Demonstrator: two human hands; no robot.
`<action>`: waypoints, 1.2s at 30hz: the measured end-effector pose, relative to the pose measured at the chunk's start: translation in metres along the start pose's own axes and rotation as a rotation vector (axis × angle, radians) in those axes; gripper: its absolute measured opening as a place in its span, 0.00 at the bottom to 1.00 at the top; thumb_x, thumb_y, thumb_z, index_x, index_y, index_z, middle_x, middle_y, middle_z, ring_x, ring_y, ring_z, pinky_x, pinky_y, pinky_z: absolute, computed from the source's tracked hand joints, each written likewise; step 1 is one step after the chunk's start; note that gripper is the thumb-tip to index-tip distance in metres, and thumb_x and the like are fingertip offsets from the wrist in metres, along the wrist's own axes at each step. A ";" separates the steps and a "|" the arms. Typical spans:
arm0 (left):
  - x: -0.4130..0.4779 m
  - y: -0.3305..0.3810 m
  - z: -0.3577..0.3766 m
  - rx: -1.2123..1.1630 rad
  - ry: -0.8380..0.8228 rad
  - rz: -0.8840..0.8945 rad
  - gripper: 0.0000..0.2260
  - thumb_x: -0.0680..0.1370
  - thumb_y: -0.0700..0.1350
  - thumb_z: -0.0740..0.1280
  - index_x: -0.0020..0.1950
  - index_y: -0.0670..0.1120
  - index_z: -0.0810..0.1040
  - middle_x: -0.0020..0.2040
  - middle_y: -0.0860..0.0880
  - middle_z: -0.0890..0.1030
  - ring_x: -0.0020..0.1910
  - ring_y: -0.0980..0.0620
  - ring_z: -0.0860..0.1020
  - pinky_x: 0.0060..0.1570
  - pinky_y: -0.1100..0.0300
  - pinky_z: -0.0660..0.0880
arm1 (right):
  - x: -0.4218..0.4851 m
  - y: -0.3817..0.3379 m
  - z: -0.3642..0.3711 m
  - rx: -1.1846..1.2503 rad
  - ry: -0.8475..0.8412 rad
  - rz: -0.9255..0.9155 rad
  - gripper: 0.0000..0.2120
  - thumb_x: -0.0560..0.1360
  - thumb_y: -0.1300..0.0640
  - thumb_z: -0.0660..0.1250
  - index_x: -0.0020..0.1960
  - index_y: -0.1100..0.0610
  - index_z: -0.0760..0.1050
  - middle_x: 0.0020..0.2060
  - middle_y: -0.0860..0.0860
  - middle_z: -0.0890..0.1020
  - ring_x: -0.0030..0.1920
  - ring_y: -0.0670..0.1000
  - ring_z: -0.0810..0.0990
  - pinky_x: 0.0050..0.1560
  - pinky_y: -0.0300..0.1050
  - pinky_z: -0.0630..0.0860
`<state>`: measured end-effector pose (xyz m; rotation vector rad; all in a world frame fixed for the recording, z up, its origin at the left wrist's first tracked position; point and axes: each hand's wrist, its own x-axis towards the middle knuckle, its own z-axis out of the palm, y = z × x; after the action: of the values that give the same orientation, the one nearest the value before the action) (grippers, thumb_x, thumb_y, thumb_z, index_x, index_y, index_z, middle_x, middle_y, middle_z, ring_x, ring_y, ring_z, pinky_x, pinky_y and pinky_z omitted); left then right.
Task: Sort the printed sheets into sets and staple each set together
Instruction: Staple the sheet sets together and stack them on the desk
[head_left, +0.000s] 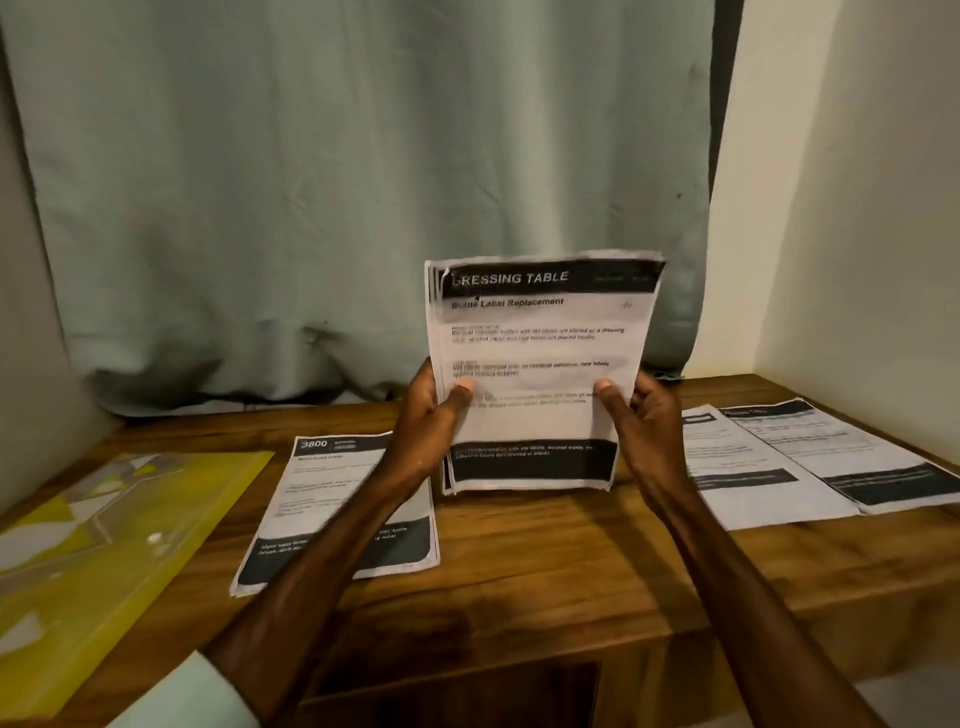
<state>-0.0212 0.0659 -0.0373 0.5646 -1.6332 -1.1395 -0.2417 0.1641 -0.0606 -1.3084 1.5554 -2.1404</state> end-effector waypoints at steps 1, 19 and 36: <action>-0.003 -0.004 0.002 -0.010 -0.004 -0.022 0.14 0.84 0.41 0.63 0.71 0.46 0.72 0.58 0.54 0.83 0.50 0.61 0.84 0.42 0.65 0.81 | -0.005 0.005 -0.002 0.001 -0.005 0.025 0.12 0.81 0.54 0.68 0.64 0.51 0.77 0.56 0.46 0.85 0.55 0.48 0.86 0.51 0.46 0.84; -0.008 -0.011 0.013 0.072 0.010 -0.052 0.15 0.85 0.46 0.63 0.72 0.47 0.73 0.65 0.48 0.82 0.59 0.51 0.83 0.57 0.50 0.82 | -0.011 0.011 -0.002 -0.048 -0.038 0.101 0.14 0.82 0.52 0.67 0.66 0.49 0.74 0.57 0.46 0.82 0.52 0.43 0.81 0.45 0.38 0.77; -0.034 -0.068 -0.081 0.707 0.170 -0.282 0.38 0.73 0.44 0.79 0.77 0.45 0.62 0.72 0.46 0.72 0.69 0.46 0.72 0.70 0.48 0.70 | -0.016 0.051 0.045 0.032 -0.684 0.515 0.12 0.78 0.62 0.72 0.60 0.64 0.78 0.53 0.54 0.87 0.50 0.54 0.88 0.51 0.52 0.84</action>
<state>0.0543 0.0309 -0.1107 1.3397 -1.8264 -0.6494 -0.2157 0.1217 -0.1090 -1.2581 1.3491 -1.2247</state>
